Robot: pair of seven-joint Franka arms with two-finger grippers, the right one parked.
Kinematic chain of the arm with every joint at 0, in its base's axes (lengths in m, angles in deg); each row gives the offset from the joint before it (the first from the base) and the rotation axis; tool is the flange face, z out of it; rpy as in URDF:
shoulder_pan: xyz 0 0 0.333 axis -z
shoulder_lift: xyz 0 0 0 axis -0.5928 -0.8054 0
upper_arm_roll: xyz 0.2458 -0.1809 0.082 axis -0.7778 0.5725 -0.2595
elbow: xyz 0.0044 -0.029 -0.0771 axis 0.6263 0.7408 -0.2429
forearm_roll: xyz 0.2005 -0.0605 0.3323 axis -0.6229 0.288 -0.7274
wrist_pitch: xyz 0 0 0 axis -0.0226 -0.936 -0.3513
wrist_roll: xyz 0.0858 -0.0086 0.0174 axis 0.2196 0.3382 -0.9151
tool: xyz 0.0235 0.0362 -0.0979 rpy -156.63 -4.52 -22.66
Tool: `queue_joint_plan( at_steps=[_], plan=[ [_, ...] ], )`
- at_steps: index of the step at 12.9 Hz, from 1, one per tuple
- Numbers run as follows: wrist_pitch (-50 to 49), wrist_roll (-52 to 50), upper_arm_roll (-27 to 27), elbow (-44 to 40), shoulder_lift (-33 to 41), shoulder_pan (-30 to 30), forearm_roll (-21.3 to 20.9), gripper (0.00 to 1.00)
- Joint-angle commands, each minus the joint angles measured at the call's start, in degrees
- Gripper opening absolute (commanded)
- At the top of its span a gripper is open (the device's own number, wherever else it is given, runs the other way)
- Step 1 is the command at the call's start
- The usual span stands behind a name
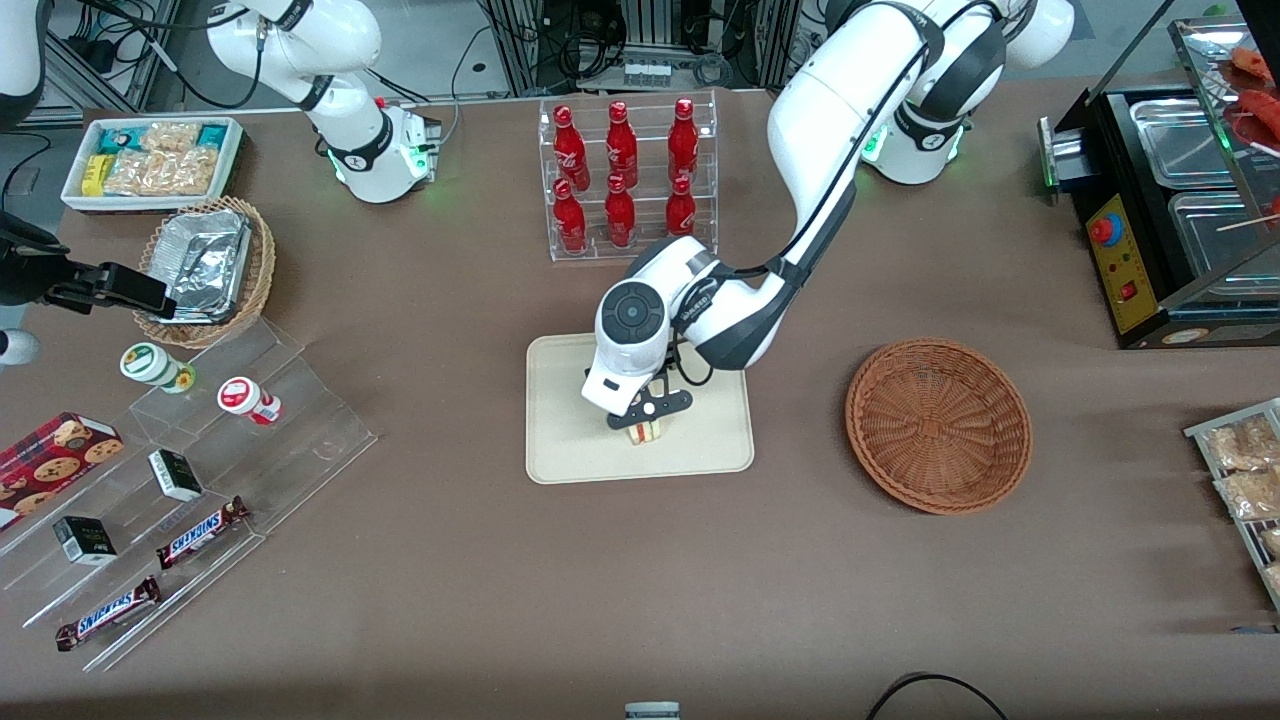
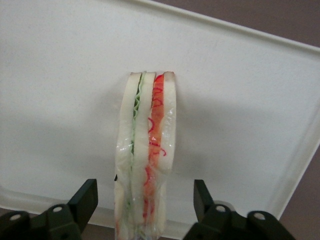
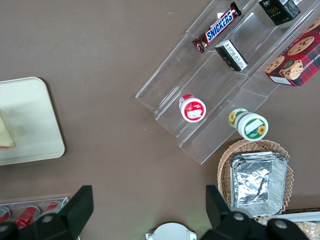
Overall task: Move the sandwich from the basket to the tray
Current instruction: 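Lower the sandwich onto the tray and open the left gripper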
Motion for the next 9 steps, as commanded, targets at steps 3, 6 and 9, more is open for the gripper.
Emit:
queue_joint_plan(
  at_steps=[3,6,9],
  plan=[
    [-5.42,-0.99,-0.45,-0.59,6.6,0.74,-0.15,1.0],
    [-8.41,-0.99,-0.27,-0.68,9.16,0.13,0.02,1.0],
    [-9.64,0.4,-0.71,-0.68,11.7,-0.31,0.64,1.0]
  ],
)
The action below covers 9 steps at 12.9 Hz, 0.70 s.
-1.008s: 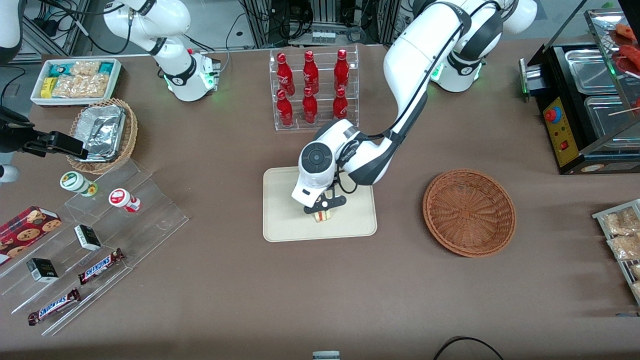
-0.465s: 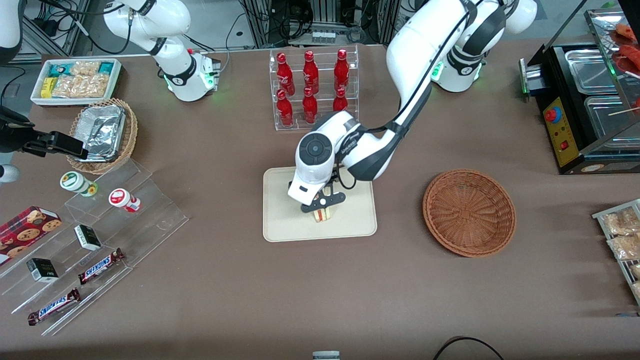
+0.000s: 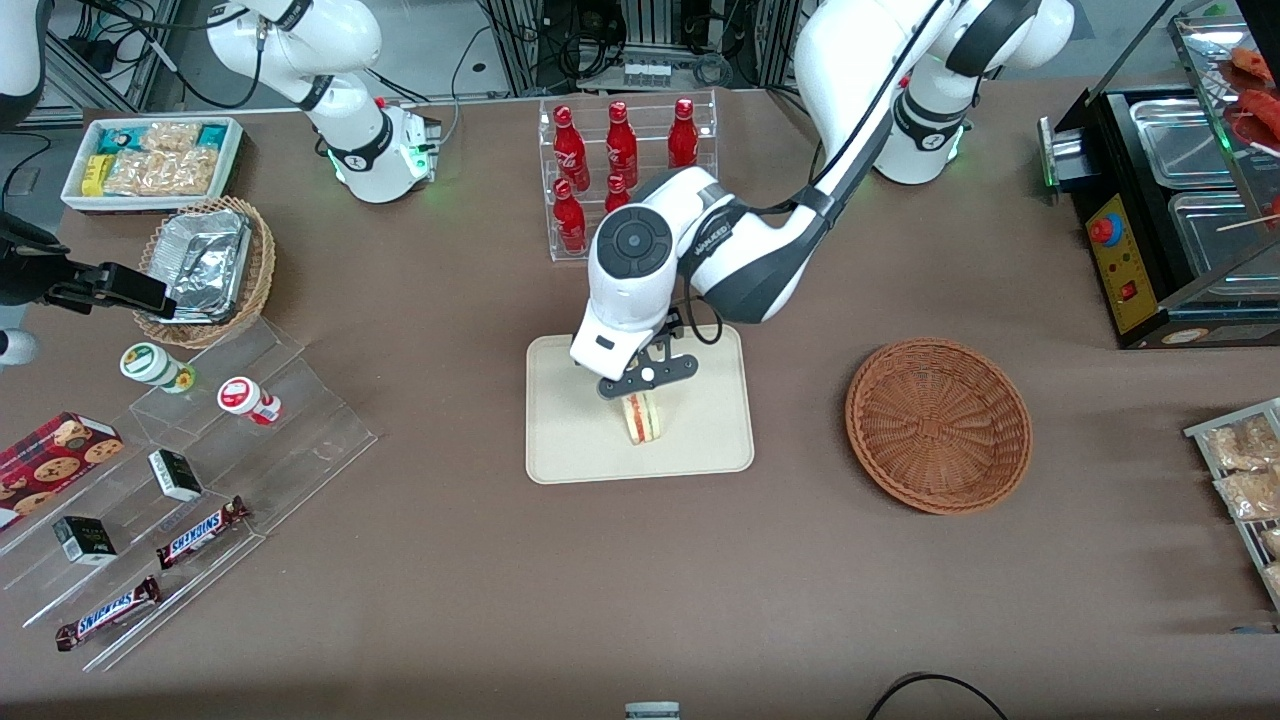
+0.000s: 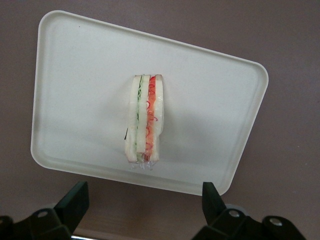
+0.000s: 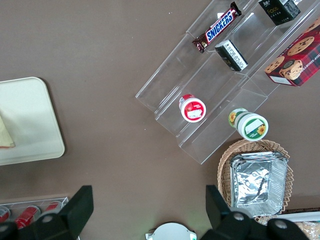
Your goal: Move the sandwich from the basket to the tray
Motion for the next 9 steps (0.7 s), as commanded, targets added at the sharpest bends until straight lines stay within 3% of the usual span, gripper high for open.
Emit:
queue_joint_plan(
  at_steps=[1,3,7,9],
  plan=[
    [-1.65,4.19,-1.02,1.22,3.28,-0.29,-0.32,1.0],
    [-6.82,12.54,-1.46,1.49,4.6,-2.03,-2.25,1.0],
    [-12.11,14.06,-1.46,3.77,7.15,-11.08,-2.09,1.0],
    [-12.9,20.26,-1.46,7.01,10.39,-15.73,-1.91,1.0]
  ],
)
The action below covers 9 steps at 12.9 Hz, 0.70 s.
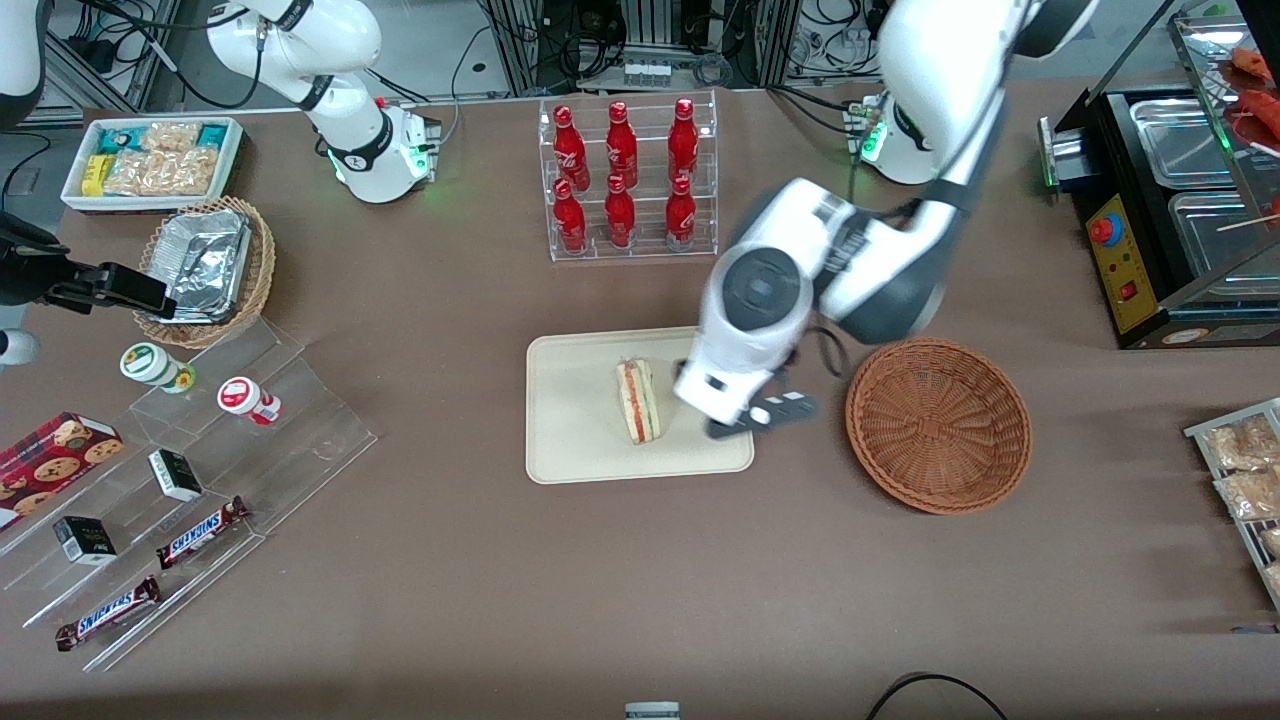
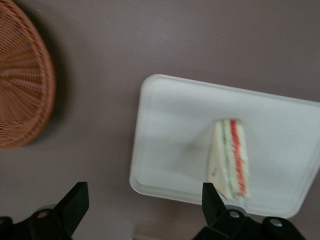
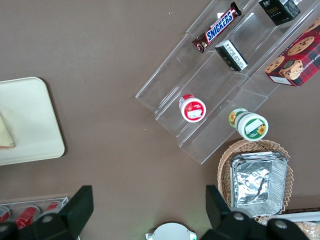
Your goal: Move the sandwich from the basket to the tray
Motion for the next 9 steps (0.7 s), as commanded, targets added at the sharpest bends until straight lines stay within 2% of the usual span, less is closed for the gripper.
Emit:
queue_joint_plan(
  at_steps=[1,5,9],
  plan=[
    [-1.75,8.62,0.59,6.94,6.39,-5.47,0.13,1.0],
    [-5.87,24.36,0.59,12.31,13.34,-14.7,1.01,1.0],
    [-10.46,33.17,0.59,14.77,19.31,-21.21,1.01,1.0]
  ],
)
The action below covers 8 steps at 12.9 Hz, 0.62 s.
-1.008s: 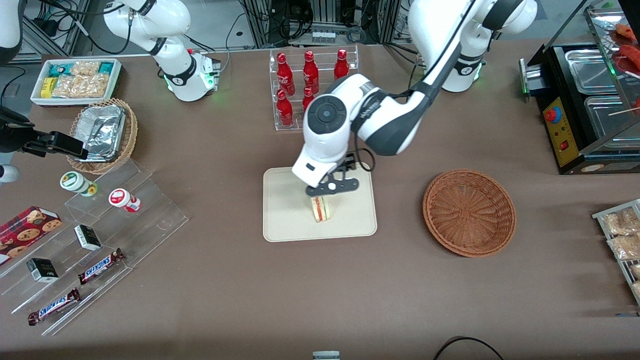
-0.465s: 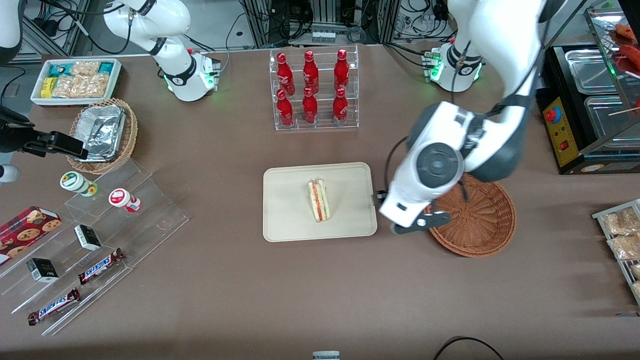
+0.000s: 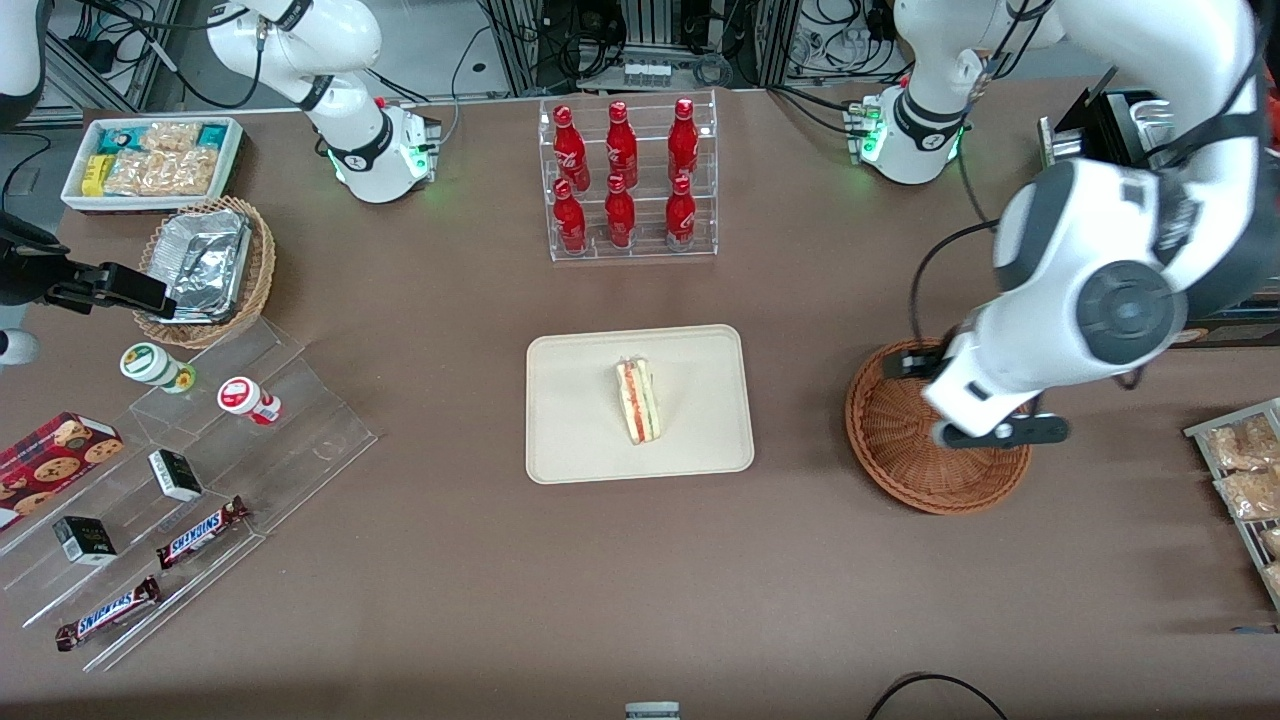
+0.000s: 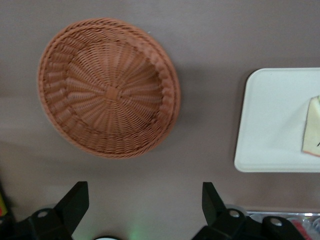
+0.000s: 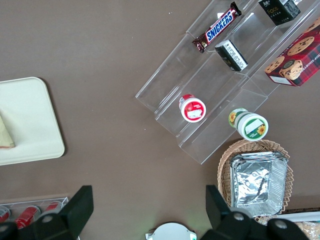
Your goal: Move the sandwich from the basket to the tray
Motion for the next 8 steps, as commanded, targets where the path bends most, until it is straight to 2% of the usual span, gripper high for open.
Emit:
queue_joint_plan(
  at_steps=[1,5,8],
  plan=[
    [-1.26,4.94,0.66,5.19,6.42,-3.47,0.51,1.0],
    [-2.14,6.37,1.44,12.22,15.72,-8.83,0.07,1.0],
    [-6.0,9.69,2.68,12.06,19.17,-11.92,-0.36,1.0]
  ],
)
